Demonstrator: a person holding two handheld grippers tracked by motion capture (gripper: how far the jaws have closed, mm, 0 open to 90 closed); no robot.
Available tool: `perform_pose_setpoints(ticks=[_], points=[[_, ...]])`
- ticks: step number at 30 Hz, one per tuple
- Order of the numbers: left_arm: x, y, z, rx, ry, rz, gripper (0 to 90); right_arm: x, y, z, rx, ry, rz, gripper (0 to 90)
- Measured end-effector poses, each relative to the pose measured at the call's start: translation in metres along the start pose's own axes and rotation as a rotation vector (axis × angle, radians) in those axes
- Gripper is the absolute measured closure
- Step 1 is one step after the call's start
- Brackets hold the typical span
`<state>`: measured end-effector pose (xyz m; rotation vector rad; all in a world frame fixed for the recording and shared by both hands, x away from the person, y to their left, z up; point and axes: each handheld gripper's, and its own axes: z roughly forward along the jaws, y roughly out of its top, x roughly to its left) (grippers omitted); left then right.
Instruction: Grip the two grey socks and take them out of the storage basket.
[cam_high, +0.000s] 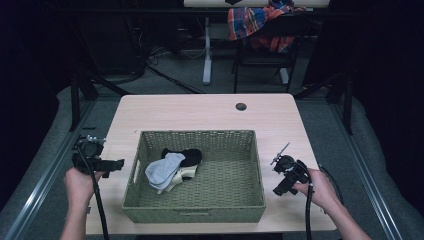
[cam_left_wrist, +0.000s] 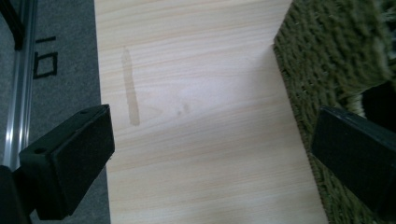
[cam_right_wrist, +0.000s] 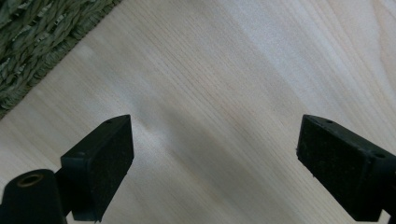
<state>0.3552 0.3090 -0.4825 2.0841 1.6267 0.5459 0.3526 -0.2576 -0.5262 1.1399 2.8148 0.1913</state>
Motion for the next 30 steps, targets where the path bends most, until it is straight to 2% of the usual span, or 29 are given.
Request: perform_pose_setpoints(ticks=[4, 11, 14, 17, 19, 21, 24, 25, 28, 30], points=[[-0.009, 0.005, -0.006, -0.021, 0.000, 0.029, 0.2, 0.000, 0.000, -0.001, 0.007, -0.006, -0.004, 10.6], [-0.018, 0.012, -0.017, -0.079, 0.008, 0.048, 0.2, -0.001, 0.000, 0.001, -0.003, 0.002, 0.002, 10.6], [-0.023, 0.015, -0.024, -0.107, 0.006, 0.056, 0.2, -0.001, 0.000, 0.000, 0.010, -0.006, -0.004, 10.6], [-0.030, 0.020, -0.031, -0.134, -0.007, 0.066, 0.2, -0.001, 0.000, 0.000, 0.005, 0.002, 0.001, 10.6], [-0.035, 0.023, -0.035, -0.154, -0.037, 0.056, 0.2, 0.000, 0.000, 0.000, 0.005, 0.003, 0.001, 10.6], [-0.042, 0.027, -0.039, -0.166, -0.054, 0.066, 0.2, 0.000, 0.000, 0.001, 0.005, 0.003, 0.001, 10.6], [-0.050, 0.030, -0.042, -0.168, -0.068, 0.087, 0.2, 0.000, 0.000, 0.001, 0.004, 0.003, 0.001, 10.6], [-0.057, 0.032, -0.045, -0.172, -0.079, 0.108, 0.2, 0.000, 0.000, 0.001, 0.004, 0.002, -0.001, 10.6], [-0.068, 0.035, -0.044, -0.168, -0.100, 0.126, 0.1, 0.000, 0.000, 0.001, 0.004, 0.004, 0.001, 10.7], [-0.074, 0.037, -0.042, -0.148, -0.111, 0.146, 0.1, 0.000, 0.000, 0.000, 0.007, 0.004, -0.001, 10.7]])
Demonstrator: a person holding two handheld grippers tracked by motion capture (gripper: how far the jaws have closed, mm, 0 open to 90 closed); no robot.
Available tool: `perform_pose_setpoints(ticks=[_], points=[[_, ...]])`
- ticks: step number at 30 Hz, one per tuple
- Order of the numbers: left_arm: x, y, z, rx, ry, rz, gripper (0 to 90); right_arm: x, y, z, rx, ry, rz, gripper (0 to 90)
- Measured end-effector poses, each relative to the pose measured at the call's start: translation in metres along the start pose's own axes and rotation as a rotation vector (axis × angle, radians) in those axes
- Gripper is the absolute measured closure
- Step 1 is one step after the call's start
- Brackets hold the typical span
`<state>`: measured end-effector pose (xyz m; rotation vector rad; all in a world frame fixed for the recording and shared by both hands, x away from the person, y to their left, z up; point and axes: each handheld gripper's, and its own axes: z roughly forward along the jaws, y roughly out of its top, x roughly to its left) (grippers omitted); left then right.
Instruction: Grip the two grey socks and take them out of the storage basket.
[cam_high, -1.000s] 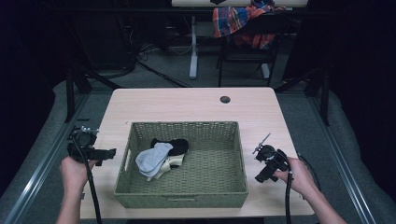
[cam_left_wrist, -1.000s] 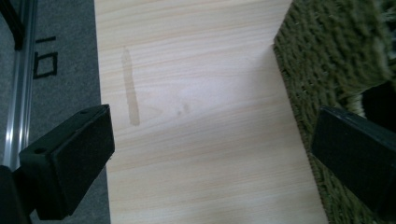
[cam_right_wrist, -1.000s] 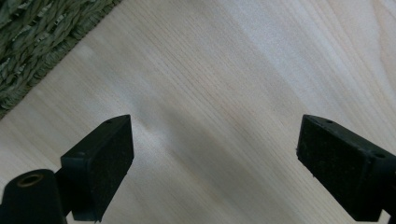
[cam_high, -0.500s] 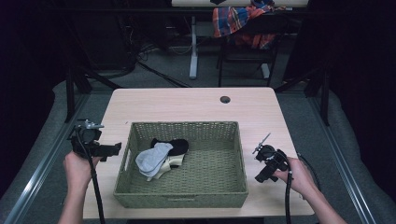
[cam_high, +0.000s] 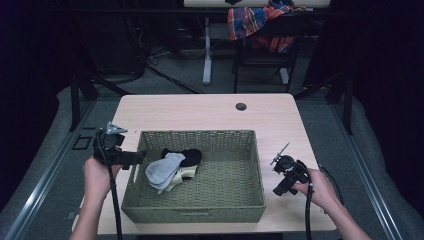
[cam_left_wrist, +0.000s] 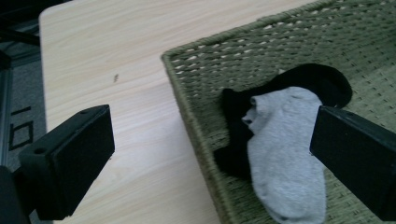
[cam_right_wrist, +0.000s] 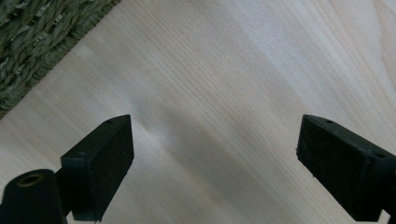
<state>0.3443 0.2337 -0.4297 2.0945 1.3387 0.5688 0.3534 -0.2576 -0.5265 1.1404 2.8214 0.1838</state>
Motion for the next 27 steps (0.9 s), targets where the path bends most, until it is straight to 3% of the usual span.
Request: perform_pose_setpoints(ticks=[9, 10, 13, 16, 21, 22, 27], points=[[-0.019, 0.006, 0.013, 0.038, -0.045, 0.062, 0.1, 0.000, 0.000, 0.000, 0.000, 0.000, -0.002, 10.7], [-0.022, 0.006, 0.018, 0.057, -0.054, 0.072, 0.3, 0.002, -0.001, 0.002, -0.025, 0.001, 0.020, 10.7], [-0.027, 0.007, 0.026, 0.087, -0.065, 0.084, 1.3, 0.002, -0.001, 0.002, -0.027, 0.000, 0.018, 10.7], [-0.031, 0.009, 0.032, 0.099, -0.068, 0.091, 4.4, 0.000, 0.000, 0.000, -0.002, -0.003, 0.001, 10.8], [-0.036, 0.010, 0.038, 0.121, -0.081, 0.107, 14.4, 0.001, -0.001, 0.001, -0.012, -0.001, 0.010, 10.8], [-0.040, 0.009, 0.043, 0.156, -0.077, 0.124, 17.7, 0.001, 0.000, 0.001, -0.007, 0.000, 0.005, 10.7], [-0.045, 0.006, 0.057, 0.234, -0.071, 0.143, 30.1, 0.001, -0.001, 0.001, -0.018, -0.003, 0.009, 10.8]])
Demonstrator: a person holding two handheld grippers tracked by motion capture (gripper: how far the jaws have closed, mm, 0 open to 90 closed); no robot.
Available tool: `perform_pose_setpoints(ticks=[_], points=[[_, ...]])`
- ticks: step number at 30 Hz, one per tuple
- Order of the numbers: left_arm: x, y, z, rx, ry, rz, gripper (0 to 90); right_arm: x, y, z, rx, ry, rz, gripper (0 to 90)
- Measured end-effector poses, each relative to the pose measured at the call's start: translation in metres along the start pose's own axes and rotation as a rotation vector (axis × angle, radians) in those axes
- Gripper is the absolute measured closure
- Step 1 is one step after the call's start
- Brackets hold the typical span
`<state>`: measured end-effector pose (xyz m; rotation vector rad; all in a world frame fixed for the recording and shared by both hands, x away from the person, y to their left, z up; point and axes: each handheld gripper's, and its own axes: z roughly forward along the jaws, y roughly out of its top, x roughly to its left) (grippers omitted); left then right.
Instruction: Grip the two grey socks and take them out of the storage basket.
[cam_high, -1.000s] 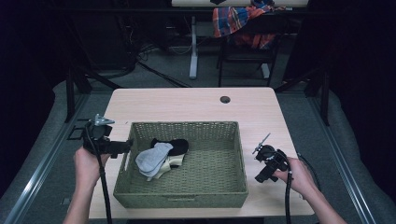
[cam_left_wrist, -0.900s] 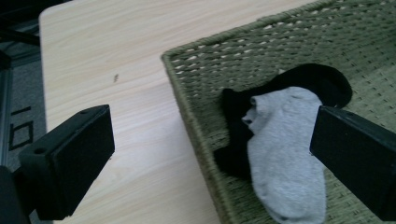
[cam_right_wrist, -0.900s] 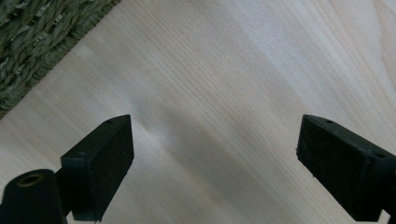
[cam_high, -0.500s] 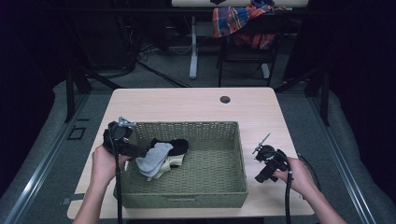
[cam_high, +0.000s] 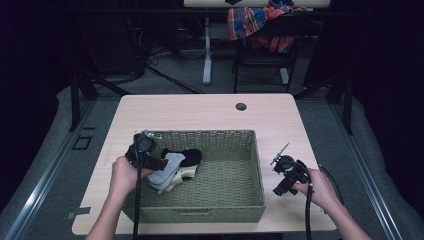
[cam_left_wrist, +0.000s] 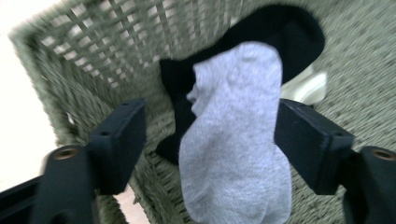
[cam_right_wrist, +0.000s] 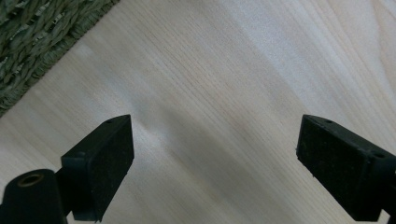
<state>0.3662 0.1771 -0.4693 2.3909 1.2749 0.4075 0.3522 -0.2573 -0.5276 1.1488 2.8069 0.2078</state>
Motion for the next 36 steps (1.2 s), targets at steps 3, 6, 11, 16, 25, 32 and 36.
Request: perform_pose_setpoints(ticks=[3, 6, 11, 16, 25, 32, 36], points=[[-0.001, 0.000, 0.006, 0.026, -0.006, -0.001, 37.2, 0.000, 0.000, -0.001, 0.004, -0.005, -0.005, 10.8], [-0.001, 0.001, 0.010, 0.035, -0.027, -0.009, 48.1, -0.001, 0.001, -0.002, 0.025, -0.005, -0.022, 10.8], [-0.001, 0.002, 0.017, 0.069, -0.026, -0.020, 51.9, -0.001, 0.002, -0.003, 0.031, -0.013, -0.027, 10.8], [0.000, 0.002, 0.021, 0.099, -0.030, -0.010, 68.3, 0.000, 0.001, -0.001, 0.024, -0.012, -0.020, 10.9], [-0.003, 0.000, 0.018, 0.099, -0.043, 0.025, 86.0, 0.000, 0.001, -0.001, 0.021, -0.007, -0.021, 11.0], [-0.004, 0.000, 0.006, 0.051, -0.065, 0.031, 86.7, -0.001, 0.001, -0.003, 0.029, -0.009, -0.032, 10.9], [-0.003, 0.000, -0.001, 0.027, -0.066, 0.027, 86.8, 0.000, 0.001, -0.002, 0.015, -0.010, -0.018, 10.9]])
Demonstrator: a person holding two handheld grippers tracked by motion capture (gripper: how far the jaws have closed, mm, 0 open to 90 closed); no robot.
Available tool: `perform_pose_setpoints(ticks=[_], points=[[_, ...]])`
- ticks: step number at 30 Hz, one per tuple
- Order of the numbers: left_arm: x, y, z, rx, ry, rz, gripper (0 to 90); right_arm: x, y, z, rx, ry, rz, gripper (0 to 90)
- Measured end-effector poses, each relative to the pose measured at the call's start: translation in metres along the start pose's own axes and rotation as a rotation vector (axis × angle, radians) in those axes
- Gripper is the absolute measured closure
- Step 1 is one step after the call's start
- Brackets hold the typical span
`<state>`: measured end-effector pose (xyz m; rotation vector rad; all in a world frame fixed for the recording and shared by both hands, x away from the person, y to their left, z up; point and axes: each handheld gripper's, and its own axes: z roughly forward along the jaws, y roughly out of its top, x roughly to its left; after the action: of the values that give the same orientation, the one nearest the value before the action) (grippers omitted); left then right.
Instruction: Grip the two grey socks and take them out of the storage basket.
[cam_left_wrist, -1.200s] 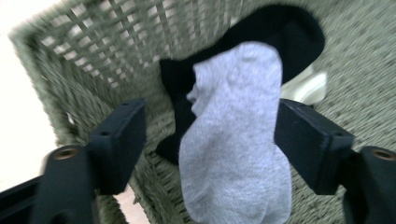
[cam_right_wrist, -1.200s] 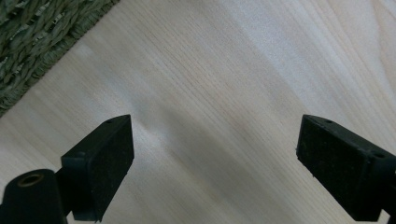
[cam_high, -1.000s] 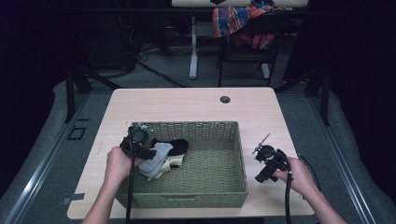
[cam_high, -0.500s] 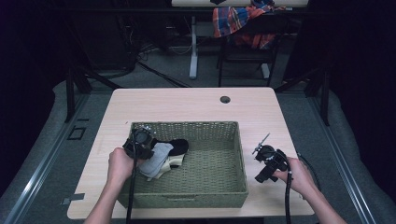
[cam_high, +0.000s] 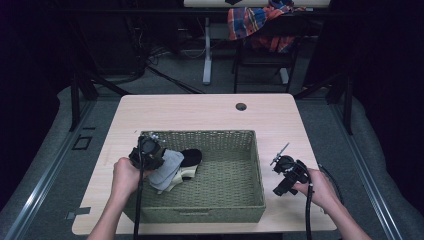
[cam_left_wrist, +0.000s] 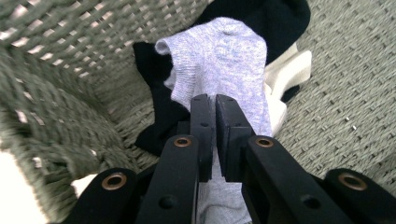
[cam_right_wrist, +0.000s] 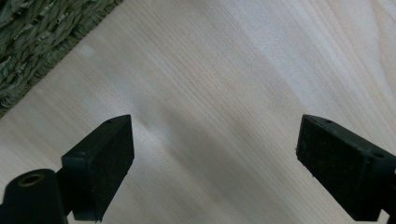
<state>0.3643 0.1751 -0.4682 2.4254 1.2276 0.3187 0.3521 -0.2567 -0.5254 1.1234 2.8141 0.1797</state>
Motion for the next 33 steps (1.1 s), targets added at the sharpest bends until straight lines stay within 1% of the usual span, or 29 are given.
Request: perform_pose_setpoints(ticks=[6, 7, 9, 11, 18, 20, 21, 23, 24, 30, 32, 33], points=[[0.002, -0.001, -0.013, -0.050, -0.019, -0.007, 86.7, 0.000, 0.000, 0.000, 0.001, 0.000, 0.000, 10.9], [0.002, -0.001, -0.016, -0.059, -0.020, -0.009, 86.7, -0.001, 0.000, 0.000, 0.007, 0.002, -0.007, 10.9], [0.003, -0.001, -0.020, -0.071, -0.020, -0.012, 86.7, -0.001, 0.000, 0.000, 0.006, 0.001, -0.006, 10.9], [0.003, -0.001, -0.024, -0.081, -0.020, -0.014, 86.8, 0.000, 0.000, 0.000, -0.004, -0.001, 0.003, 10.9], [0.005, 0.000, -0.036, -0.109, -0.024, -0.015, 86.7, -0.001, 0.000, -0.001, 0.004, -0.002, -0.005, 11.0], [0.006, 0.000, -0.040, -0.117, -0.026, -0.017, 86.7, 0.000, 0.000, 0.000, -0.004, -0.006, 0.004, 11.0], [0.006, 0.000, -0.041, -0.121, -0.026, -0.019, 86.7, -0.001, 0.000, 0.000, -0.002, 0.002, 0.001, 11.0], [0.007, -0.001, -0.045, -0.134, -0.024, -0.025, 86.7, -0.001, 0.000, -0.001, 0.008, 0.003, -0.006, 11.0], [0.008, -0.001, -0.047, -0.132, -0.026, -0.022, 86.7, -0.001, 0.000, -0.001, 0.006, 0.002, -0.005, 11.0], [0.010, -0.002, -0.057, -0.163, -0.016, -0.030, 86.7, -0.001, 0.000, -0.001, 0.005, 0.002, -0.004, 11.0], [0.012, -0.002, -0.061, -0.162, -0.018, -0.027, 86.7, -0.001, 0.000, 0.000, -0.006, 0.002, 0.004, 11.0], [0.012, -0.003, -0.062, -0.173, -0.012, -0.032, 86.7, -0.001, 0.000, -0.001, -0.002, -0.001, 0.001, 11.0]])
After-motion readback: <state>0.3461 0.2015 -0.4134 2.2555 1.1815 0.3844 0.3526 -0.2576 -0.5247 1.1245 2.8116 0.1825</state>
